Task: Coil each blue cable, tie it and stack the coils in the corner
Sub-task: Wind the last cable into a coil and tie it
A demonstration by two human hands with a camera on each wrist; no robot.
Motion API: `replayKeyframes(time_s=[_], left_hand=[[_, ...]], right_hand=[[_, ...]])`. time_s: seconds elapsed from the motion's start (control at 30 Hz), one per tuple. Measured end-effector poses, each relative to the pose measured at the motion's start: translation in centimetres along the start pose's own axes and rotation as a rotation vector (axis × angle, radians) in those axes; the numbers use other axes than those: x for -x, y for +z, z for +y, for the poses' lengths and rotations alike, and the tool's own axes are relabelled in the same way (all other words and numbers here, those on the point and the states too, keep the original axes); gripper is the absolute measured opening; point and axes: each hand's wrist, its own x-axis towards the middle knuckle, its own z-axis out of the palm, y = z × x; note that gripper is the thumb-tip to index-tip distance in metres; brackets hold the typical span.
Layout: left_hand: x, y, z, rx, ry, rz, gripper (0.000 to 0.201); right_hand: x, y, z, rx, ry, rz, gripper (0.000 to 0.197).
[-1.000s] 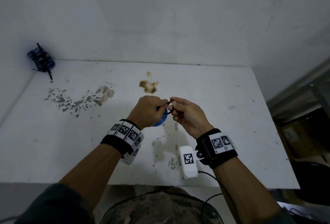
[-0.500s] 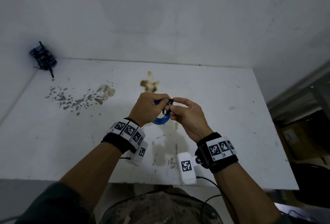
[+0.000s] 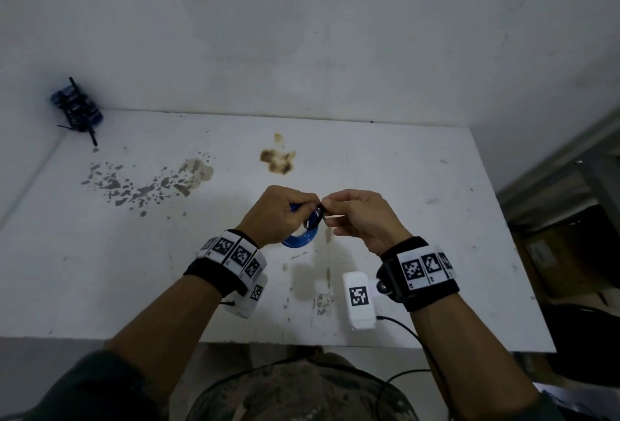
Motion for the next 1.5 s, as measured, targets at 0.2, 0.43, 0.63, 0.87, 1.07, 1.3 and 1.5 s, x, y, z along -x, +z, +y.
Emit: replayKeyframes(time_s=[0.2,0.43,0.63,0.87,1.07,1.3,1.5], left_hand=[[0.9,0.3,-0.2,0.083,-0.120,-0.023,0.023],[0.6,-0.2,0.3,0.166,-0.277,0.012,0.020],[0.6,-0.1,0.9,0.143,-0.233,0.014,0.019],[1.5,0.5,0.8,0.098,-0.217,0.020,0.017],[2.3,-0.7,0.3,0.266,-0.360,0.148,0.019],[1.8,-2.7,0.0,0.227,-0.344,0.137,0.014],[2.6,-2.3,-0.5,0.530,-0.519,0.258,0.023]], right_hand=[[-1.4,-0.4,-0.2,-0.057,-0.133,0.170,0.006],[-2.0,2.1,0.9,-0.186,-0.212,0.248,0.012],[-3.0,2.1,0.5,-0.105,-0.228,0.301,0.004],[-4.4,2.6,1.2,-0.199,-0.062,0.321,0.006],[-3.3,3.8,0.7,-0.243,-0.213,0.146,0.015],[-1.5,2.7,1.8,0.181,-0.290,-0.221,0.020],[-1.4,3.3,1.6,-0.017,-0.343,0.001,0.019]])
